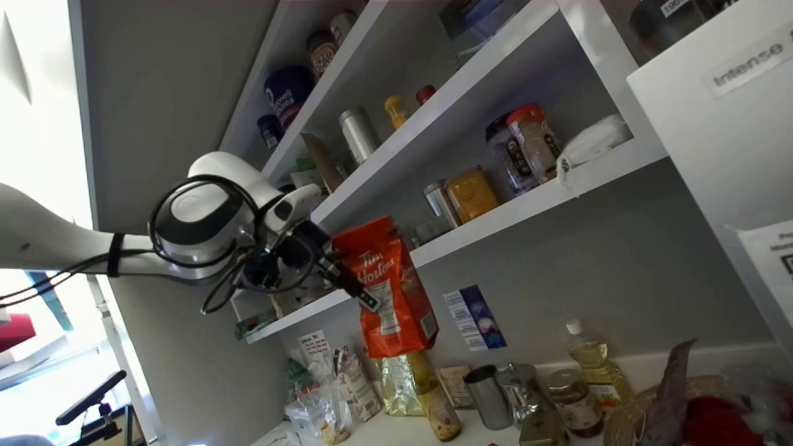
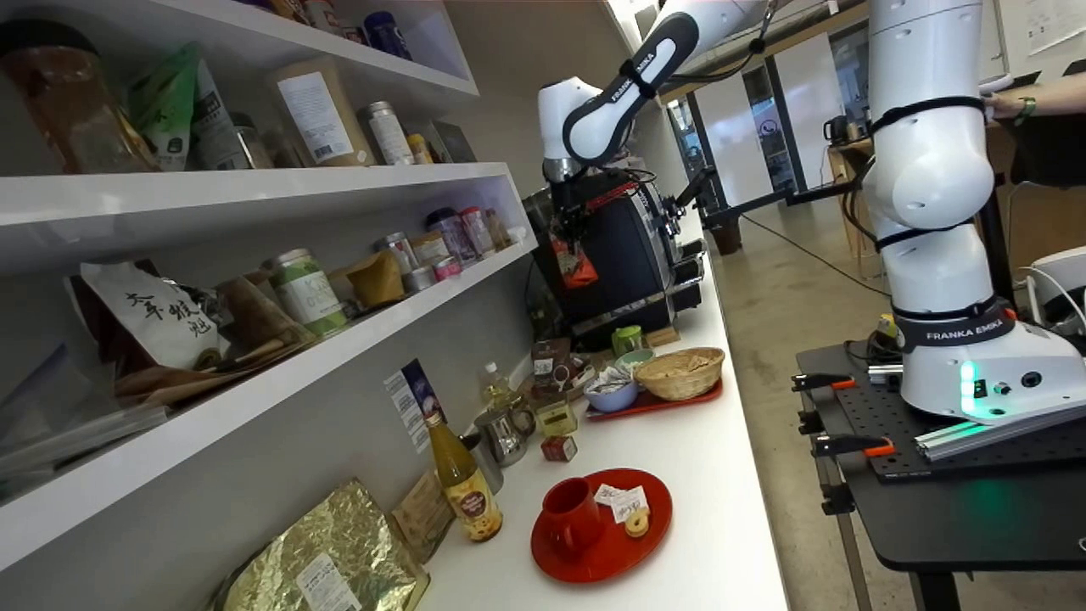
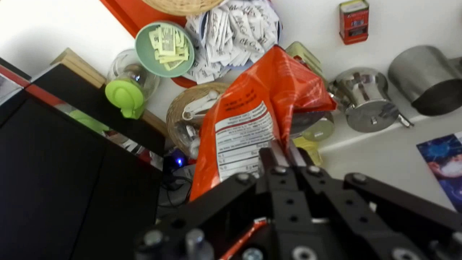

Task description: Place the orange packet of coffee on the right side of the bottom shelf

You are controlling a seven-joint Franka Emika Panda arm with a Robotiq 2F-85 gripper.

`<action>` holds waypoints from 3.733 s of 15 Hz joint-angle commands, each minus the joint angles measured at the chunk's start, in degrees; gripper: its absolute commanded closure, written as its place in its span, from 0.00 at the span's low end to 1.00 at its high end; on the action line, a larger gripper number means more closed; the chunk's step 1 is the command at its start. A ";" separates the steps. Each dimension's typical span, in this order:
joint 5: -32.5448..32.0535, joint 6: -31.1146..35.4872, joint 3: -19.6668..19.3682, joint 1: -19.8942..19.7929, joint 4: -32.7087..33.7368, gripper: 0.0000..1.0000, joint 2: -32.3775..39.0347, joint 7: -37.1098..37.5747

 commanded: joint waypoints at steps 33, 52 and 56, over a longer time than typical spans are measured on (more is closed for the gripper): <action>14.45 -14.85 1.47 -3.94 72.72 0.71 44.65 -18.78; 20.63 -21.76 8.09 -0.43 33.91 0.00 14.67 -21.63; 21.69 -16.81 10.09 4.25 22.51 0.00 8.95 -21.06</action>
